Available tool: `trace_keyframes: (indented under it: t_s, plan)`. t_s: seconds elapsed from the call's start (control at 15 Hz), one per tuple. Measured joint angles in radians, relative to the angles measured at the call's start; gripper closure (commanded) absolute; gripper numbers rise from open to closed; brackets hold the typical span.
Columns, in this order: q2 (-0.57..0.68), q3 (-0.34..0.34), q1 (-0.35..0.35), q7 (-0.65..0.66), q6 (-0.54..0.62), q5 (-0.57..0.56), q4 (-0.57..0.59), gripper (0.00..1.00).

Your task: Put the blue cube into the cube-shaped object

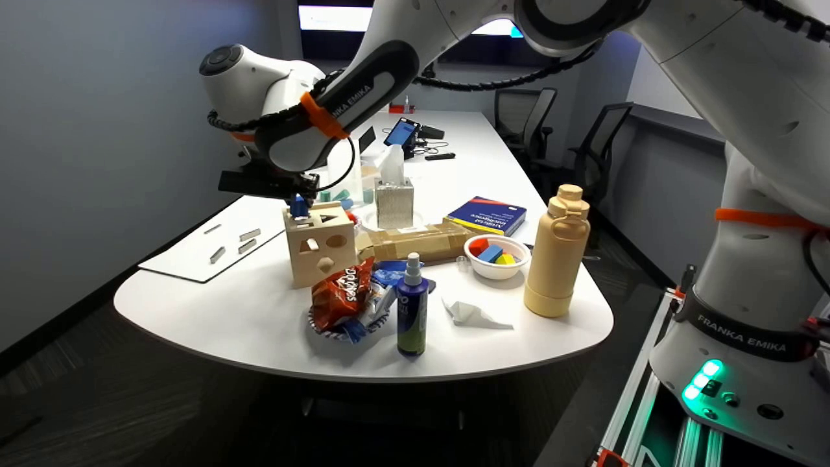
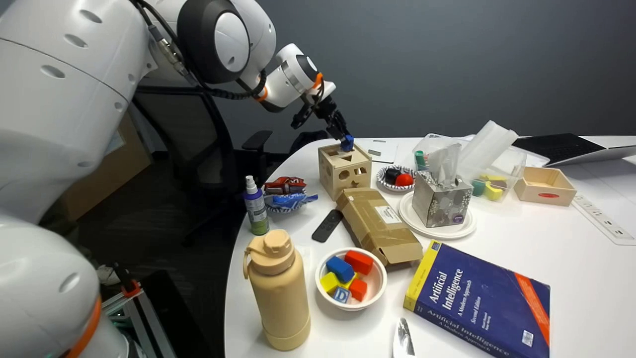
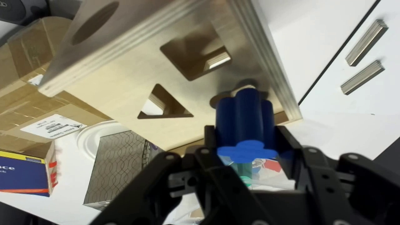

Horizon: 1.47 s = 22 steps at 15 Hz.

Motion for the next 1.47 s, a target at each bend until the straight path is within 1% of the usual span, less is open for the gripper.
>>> trace_keyframes:
  t_s: [0.73,1.47]
  plan:
    - [0.036,-0.033,0.027,-0.016,-0.053,0.029,0.050,0.76]
    - [0.066,-0.034,0.034,-0.051,-0.092,0.045,0.106,0.76]
